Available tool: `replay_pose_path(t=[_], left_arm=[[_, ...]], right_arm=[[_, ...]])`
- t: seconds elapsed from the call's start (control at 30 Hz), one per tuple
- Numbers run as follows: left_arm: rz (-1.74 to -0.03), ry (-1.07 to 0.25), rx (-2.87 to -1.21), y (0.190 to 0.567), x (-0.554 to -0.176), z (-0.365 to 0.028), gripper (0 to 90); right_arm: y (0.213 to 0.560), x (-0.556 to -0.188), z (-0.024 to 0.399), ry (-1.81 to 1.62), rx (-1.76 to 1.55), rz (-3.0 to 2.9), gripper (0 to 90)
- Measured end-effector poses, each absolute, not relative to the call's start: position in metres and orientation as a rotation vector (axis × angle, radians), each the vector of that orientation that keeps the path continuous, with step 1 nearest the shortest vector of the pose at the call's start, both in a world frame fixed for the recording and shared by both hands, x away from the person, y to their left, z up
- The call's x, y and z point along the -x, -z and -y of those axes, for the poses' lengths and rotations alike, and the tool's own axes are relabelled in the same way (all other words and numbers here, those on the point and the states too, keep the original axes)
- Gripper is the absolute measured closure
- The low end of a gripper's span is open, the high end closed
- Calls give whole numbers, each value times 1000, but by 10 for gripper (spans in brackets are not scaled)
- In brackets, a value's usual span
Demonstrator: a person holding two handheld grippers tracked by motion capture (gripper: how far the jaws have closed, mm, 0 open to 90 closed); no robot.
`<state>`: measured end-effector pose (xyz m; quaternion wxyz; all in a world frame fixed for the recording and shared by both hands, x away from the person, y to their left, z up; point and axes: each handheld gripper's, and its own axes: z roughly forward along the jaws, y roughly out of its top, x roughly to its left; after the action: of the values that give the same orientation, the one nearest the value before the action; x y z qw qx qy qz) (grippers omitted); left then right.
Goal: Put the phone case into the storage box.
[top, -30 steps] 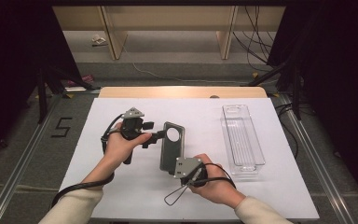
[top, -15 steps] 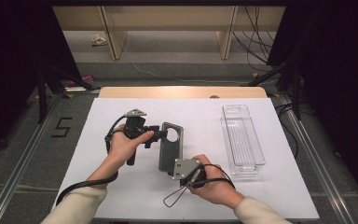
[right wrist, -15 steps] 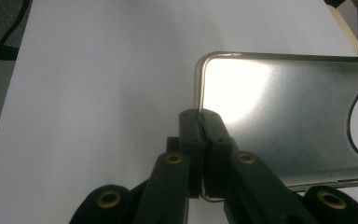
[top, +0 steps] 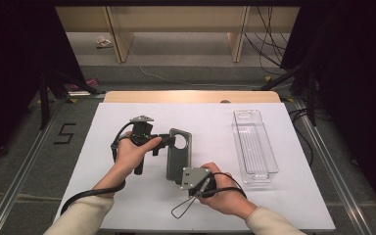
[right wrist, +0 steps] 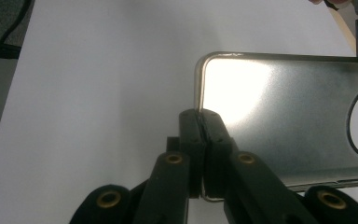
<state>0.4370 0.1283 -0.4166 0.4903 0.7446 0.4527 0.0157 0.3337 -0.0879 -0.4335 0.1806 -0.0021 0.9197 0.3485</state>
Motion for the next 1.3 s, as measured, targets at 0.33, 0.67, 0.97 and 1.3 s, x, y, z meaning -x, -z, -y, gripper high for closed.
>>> replay_pose_path(t=[0.33,0.67,0.97,1.3], left_arm=[[-1109,10,-1737,415,-433,-127,712],[-1018,-112,-1749,407,-423,-121,828],[-985,-192,-1720,405,-421,-126,829],[-940,-269,-1711,401,-417,-128,828]], right_arm=[[435,-334,87,-977,22,-2595,893],[441,-335,86,-939,37,-2579,875],[434,-340,92,-1043,-105,-2505,678],[431,-347,98,-1168,-298,-2429,421]])
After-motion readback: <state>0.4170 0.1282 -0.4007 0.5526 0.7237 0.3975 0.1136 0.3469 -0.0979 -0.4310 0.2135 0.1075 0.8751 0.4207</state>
